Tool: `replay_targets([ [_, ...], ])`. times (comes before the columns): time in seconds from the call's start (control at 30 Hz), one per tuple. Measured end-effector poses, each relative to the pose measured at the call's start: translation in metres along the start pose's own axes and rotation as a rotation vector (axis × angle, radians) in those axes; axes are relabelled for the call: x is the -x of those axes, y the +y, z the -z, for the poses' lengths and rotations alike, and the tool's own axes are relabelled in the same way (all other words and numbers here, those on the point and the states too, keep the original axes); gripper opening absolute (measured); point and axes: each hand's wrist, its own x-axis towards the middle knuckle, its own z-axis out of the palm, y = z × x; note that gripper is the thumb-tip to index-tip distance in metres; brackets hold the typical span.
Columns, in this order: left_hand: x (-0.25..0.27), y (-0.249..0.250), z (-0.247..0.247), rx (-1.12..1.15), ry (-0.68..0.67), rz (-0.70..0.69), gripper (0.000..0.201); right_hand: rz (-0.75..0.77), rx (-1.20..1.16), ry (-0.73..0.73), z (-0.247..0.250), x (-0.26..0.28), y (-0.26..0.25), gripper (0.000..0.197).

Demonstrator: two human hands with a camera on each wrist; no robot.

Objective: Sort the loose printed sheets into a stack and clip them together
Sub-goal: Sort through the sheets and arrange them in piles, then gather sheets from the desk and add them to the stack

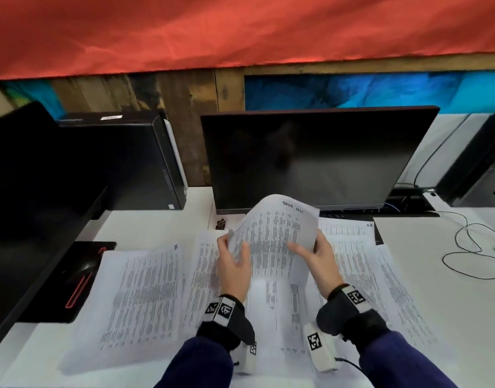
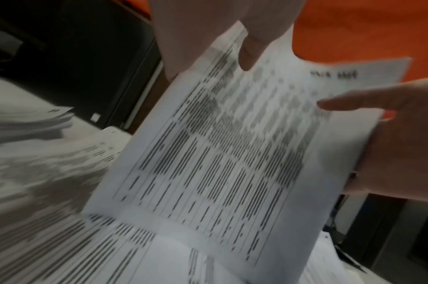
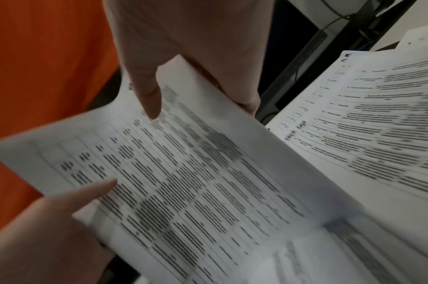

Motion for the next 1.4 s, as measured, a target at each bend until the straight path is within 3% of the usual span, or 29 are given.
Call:
replay_targets([
  [0.07, -0.001, -0.003, 0.0, -0.002, 0.005, 0.023, 0.028, 0.074, 0.053, 0.068, 0.0, -0.001, 0.002, 0.041],
  [0.17, -0.006, -0.01, 0.001, -0.003, 0.006, 0.042, 0.029, 0.348, 0.277, 0.18, 0.002, -0.001, -0.009, 0.053],
  [0.27, -0.013, -0.021, 0.004, 0.037, 0.019, 0.059, 0.03, 0.618, 0.618, 0.147, 0.002, -0.002, -0.021, 0.059],
  [0.37, -0.017, -0.028, 0.004, 0.047, 0.029, 0.087, 0.03, 0.663, 0.797, 0.129, 0.002, -0.004, -0.027, 0.053],
  [0.47, -0.018, -0.036, 0.004, 0.013, 0.028, 0.101, 0.025, 0.603, 0.626, 0.148, 0.006, -0.006, -0.023, 0.055],
  [0.57, -0.019, -0.055, 0.004, -0.064, 0.018, 0.142, 0.025, 0.368, 0.326, 0.171, 0.011, -0.009, -0.009, 0.062],
  [0.67, -0.015, -0.078, 0.003, -0.211, -0.012, 0.166, 0.024, 0.101, 0.288, 0.035, 0.014, -0.012, 0.016, 0.036],
  [0.73, -0.01, -0.092, 0.003, -0.287, -0.029, 0.187, 0.033, 0.046, 0.302, 0.044, 0.012, -0.012, 0.031, 0.024],
  [0.87, 0.003, -0.08, 0.008, -0.368, -0.007, 0.155, 0.048, 0.019, 0.201, 0.136, 0.003, -0.01, 0.025, 0.016],
  [0.93, 0.005, -0.072, 0.022, -0.397, -0.026, 0.16, 0.05, -0.032, 0.17, 0.1, -0.002, -0.007, 0.023, 0.01],
  [0.97, 0.004, -0.067, 0.032, -0.388, -0.038, 0.169, 0.05, -0.078, 0.183, 0.063, -0.003, -0.004, 0.025, 0.016],
  [1.07, -0.007, -0.062, 0.077, -0.278, -0.048, 0.23, 0.05, -0.213, 0.368, -0.029, -0.008, 0.005, 0.055, 0.041],
  [1.23, -0.04, -0.06, 0.188, -0.274, -0.029, 0.408, 0.042, -0.286, 1.082, -0.2, -0.014, 0.031, 0.095, 0.044],
  [1.4, -0.048, -0.091, 0.286, -0.452, -0.063, 0.567, 0.04, -0.278, 1.22, -0.202, -0.023, 0.041, 0.091, 0.037],
])
